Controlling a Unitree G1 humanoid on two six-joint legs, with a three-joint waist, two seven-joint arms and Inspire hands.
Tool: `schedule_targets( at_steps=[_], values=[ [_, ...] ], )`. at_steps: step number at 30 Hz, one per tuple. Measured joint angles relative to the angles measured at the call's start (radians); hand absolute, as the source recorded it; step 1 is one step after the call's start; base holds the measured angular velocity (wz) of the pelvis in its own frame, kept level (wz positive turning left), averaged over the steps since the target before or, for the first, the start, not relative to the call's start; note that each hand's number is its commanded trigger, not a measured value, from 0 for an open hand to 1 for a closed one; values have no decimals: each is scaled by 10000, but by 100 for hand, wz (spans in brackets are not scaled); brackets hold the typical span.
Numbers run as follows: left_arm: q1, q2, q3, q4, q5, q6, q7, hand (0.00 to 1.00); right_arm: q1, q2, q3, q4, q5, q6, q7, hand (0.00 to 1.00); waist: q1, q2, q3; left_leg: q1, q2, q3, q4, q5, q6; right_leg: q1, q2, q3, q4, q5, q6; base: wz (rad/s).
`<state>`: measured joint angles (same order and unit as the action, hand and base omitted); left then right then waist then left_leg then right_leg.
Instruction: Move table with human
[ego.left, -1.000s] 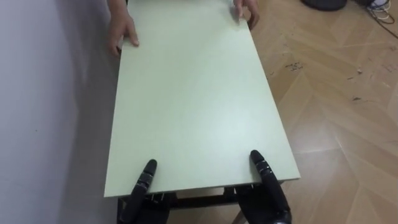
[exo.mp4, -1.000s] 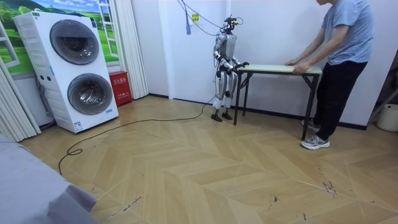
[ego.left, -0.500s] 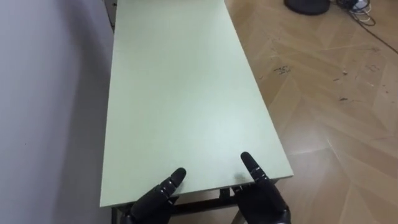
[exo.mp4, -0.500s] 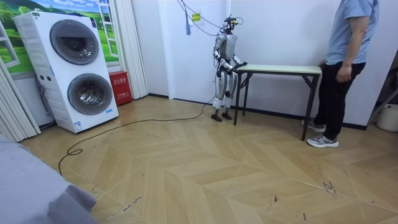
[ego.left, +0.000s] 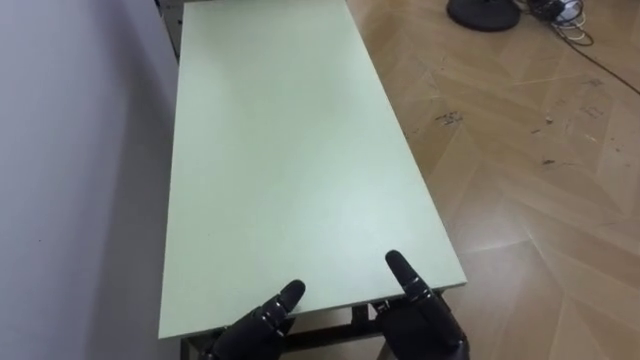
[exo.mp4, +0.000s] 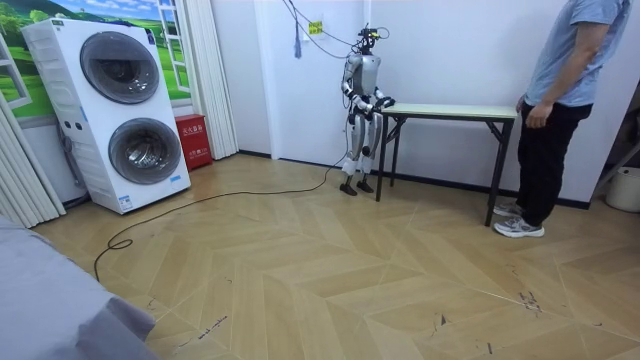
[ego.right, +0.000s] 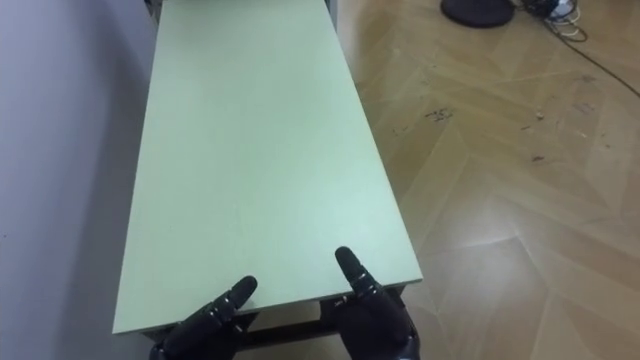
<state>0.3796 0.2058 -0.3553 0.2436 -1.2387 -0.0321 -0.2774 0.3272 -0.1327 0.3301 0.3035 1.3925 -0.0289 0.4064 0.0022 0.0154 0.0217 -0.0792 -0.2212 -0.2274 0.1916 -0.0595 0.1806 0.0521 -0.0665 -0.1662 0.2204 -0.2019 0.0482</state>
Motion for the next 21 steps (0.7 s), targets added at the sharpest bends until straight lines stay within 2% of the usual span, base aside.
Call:
schedule_targets(
  at_steps=[4,9,12,18,21],
  values=[
    [-26,13,31,171,308,-1,-146,0,60,-89,-25,2,-301,6,134,0,8,-14,1,-2,3,3,-20,-4,5,-9,0,-14,1,0,0,0],
    [-234,62,399,901,1858,16,-690,0,28,-174,-312,430,-1256,103,779,0,36,-53,-26,-6,20,38,-41,-24,14,-12,3,-48,-6,0,0,0],
    [-267,176,393,1122,2319,23,-879,0,45,-187,-390,587,-1603,109,1062,0,39,-77,-45,8,26,33,-42,-36,17,-13,8,-30,0,0,0,0],
    [-364,158,390,1504,3880,23,-1228,0,75,-301,-404,967,-2277,44,1528,0,57,-142,-105,53,30,25,-37,-36,20,-1,10,11,-17,0,-2,0],
    [-384,189,425,1831,4369,-1,-1246,0,89,-392,-495,1389,-2842,-40,1551,0,61,-145,-106,33,31,23,-40,-37,19,-10,4,-46,-19,0,-2,0]
  ],
)
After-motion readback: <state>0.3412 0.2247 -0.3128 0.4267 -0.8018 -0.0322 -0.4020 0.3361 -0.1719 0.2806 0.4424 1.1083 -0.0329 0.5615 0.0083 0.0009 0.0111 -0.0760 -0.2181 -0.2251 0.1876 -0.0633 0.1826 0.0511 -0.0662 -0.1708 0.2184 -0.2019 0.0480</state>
